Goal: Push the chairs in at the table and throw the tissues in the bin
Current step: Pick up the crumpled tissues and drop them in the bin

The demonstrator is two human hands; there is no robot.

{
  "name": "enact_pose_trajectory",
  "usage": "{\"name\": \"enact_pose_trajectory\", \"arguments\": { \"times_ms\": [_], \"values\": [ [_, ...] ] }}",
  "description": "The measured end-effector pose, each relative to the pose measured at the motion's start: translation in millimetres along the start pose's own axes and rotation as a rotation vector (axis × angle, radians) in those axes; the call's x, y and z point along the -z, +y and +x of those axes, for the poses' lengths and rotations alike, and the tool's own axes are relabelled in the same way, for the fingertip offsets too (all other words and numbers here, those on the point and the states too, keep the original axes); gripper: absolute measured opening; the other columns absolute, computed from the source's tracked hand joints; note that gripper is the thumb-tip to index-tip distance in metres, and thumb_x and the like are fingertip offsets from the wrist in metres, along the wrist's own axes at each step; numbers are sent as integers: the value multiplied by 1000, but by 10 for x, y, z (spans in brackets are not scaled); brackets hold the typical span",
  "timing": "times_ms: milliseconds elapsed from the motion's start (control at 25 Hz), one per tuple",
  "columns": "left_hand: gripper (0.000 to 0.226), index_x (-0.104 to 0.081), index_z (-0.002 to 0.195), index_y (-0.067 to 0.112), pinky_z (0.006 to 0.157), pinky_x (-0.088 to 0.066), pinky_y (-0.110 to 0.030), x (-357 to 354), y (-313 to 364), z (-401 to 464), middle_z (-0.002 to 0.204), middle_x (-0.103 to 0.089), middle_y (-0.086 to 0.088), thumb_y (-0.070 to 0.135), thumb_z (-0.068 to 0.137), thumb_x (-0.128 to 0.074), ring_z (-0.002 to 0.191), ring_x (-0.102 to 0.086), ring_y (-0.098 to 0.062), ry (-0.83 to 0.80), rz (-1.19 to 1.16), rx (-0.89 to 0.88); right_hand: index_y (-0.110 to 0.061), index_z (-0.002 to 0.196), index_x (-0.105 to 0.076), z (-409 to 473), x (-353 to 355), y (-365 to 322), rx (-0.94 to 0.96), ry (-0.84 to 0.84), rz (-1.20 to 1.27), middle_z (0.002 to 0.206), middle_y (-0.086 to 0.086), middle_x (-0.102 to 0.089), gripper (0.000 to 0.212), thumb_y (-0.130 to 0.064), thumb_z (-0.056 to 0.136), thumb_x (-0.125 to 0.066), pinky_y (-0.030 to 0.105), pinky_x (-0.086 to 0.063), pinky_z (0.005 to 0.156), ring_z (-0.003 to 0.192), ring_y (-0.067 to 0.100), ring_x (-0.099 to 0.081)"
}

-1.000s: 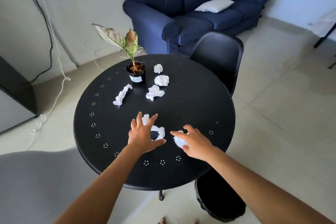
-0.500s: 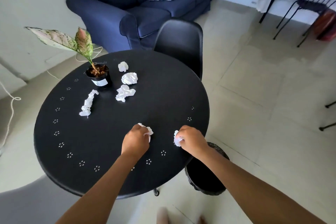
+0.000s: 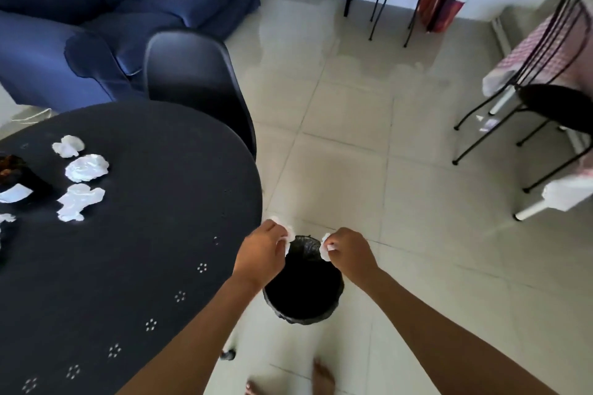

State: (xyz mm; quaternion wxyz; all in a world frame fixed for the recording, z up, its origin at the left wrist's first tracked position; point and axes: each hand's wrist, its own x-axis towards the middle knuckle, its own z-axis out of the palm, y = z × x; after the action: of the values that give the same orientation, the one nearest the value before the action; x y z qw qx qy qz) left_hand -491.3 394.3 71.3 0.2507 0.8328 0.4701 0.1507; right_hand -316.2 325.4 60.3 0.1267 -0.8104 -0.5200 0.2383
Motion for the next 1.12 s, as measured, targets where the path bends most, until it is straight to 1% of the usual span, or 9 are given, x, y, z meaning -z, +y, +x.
{"name": "enact_pose_trajectory", "arguments": {
  "times_ms": [160,240,320,480,680,800,880,1000,1120],
  "values": [
    [24,-70,102,14,77,-47,-25,-502,73,1,111,-65,0,10,88,-51,96,-66,-22,-106,18,55,-13,98,-74,119,-248,404,-129,-48,108,108,12,-64,29,-7,84,-50,28,-47,86,101,26,-62],
    [26,-69,103,17,80,-47,-23,-743,16,6,113,-64,2,9,87,-50,99,-65,-19,-159,41,110,-12,98,-74,237,-423,563,-156,-96,150,107,13,-65,30,-4,81,-52,28,-48,85,101,26,-62],
    [28,-68,104,18,85,-47,-23,-959,-68,31,115,-64,3,9,87,-49,102,-64,-17,-203,53,162,-12,100,-74,365,-619,690,-144,-130,181,107,12,-69,31,-2,78,-54,23,-46,81,100,26,-63],
    [27,-66,107,15,89,-50,-27,-1343,-234,65,118,-63,1,8,88,-48,104,-63,-20,-270,56,241,-18,122,-65,587,-1028,886,-133,-197,247,126,3,-66,43,-5,82,-56,18,-41,97,115,19,-60],
    [24,-66,102,12,91,-51,-36,-1632,-418,129,116,-64,0,7,88,-48,105,-63,-23,-295,37,307,-14,120,-64,655,-1332,1135,-129,-204,316,126,2,-66,40,-4,82,-57,27,-47,100,113,22,-62],
    [25,-66,104,12,93,-49,-35,-1680,-442,196,117,-64,-1,10,90,-47,109,-60,-21,-301,41,289,-16,128,-59,630,-1339,1237,-166,-225,289,133,4,-60,42,-10,86,-55,36,-44,106,122,22,-57],
    [27,-63,114,15,94,-47,-31,-1700,-446,229,125,-61,1,16,91,-49,114,-58,-18,-319,63,282,-16,129,-57,638,-1305,1277,-179,-221,263,133,6,-58,41,-14,88,-54,37,-43,107,123,22,-55],
    [40,-54,131,22,105,-43,-31,-1682,-433,208,146,-47,7,30,92,-50,130,-48,-14,-368,55,303,-15,128,-57,616,-1189,1263,-188,-186,235,128,9,-59,40,-14,89,-51,34,-45,102,118,23,-57],
    [42,-50,136,24,106,-40,-30,-1569,-342,202,152,-38,9,33,94,-46,133,-45,-12,-398,85,276,-16,126,-58,546,-1006,1198,-173,-147,232,125,8,-60,37,-15,89,-50,33,-48,98,112,22,-59]
  ]
}}
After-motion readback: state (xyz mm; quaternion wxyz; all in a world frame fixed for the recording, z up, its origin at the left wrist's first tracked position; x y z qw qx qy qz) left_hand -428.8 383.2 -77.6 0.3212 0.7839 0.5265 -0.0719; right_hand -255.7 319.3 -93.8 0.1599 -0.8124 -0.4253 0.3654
